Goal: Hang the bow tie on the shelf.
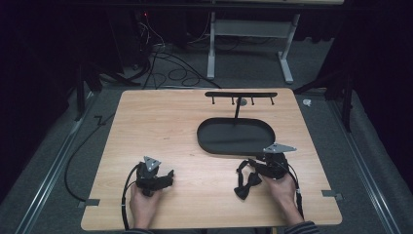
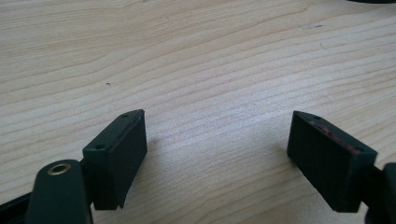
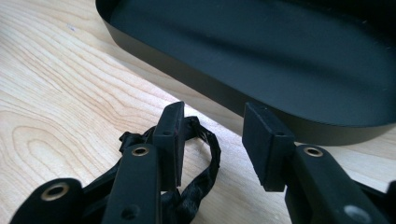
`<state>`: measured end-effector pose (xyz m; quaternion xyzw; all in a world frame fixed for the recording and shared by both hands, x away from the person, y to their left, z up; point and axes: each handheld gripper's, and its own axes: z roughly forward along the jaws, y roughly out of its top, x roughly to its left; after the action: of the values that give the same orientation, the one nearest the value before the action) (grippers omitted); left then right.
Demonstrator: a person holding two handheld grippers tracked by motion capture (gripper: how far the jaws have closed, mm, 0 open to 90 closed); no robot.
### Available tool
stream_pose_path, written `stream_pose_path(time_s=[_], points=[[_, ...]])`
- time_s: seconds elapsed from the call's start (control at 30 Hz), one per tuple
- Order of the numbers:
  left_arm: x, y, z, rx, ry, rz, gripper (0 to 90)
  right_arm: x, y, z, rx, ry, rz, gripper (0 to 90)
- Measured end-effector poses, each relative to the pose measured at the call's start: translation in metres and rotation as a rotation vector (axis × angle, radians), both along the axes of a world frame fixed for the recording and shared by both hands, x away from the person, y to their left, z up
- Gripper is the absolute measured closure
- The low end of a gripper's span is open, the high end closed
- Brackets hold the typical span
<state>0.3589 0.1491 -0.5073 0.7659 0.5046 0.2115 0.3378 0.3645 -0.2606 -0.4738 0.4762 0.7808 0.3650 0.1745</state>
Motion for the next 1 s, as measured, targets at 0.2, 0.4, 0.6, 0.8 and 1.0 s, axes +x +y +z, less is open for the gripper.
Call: stream_pose_path(time_s=[0.2, 0.4, 0.6, 0.8, 1.0], points=[[0.0, 0.0, 0.0, 0.0, 0.0, 0.0, 20.3, 0.006, 0.003, -0.007, -0.014, 0.029, 0.01, 65.2], [0.0, 0.0, 0.0, 0.0, 0.0, 0.0, 20.3, 0.009, -0.001, -0.011, 0.006, 0.052, 0.014, 74.8], [0.0, 0.0, 0.0, -0.001, -0.001, 0.0, 20.3, 0.008, -0.004, -0.016, 0.02, 0.066, 0.021, 81.9], [0.0, 0.0, 0.0, -0.001, -0.001, 0.0, 20.3, 0.007, -0.007, -0.02, 0.028, 0.079, 0.019, 86.6], [0.0, 0.0, 0.0, -0.002, -0.001, 0.0, 20.3, 0.006, -0.005, -0.02, 0.021, 0.075, 0.029, 88.1]])
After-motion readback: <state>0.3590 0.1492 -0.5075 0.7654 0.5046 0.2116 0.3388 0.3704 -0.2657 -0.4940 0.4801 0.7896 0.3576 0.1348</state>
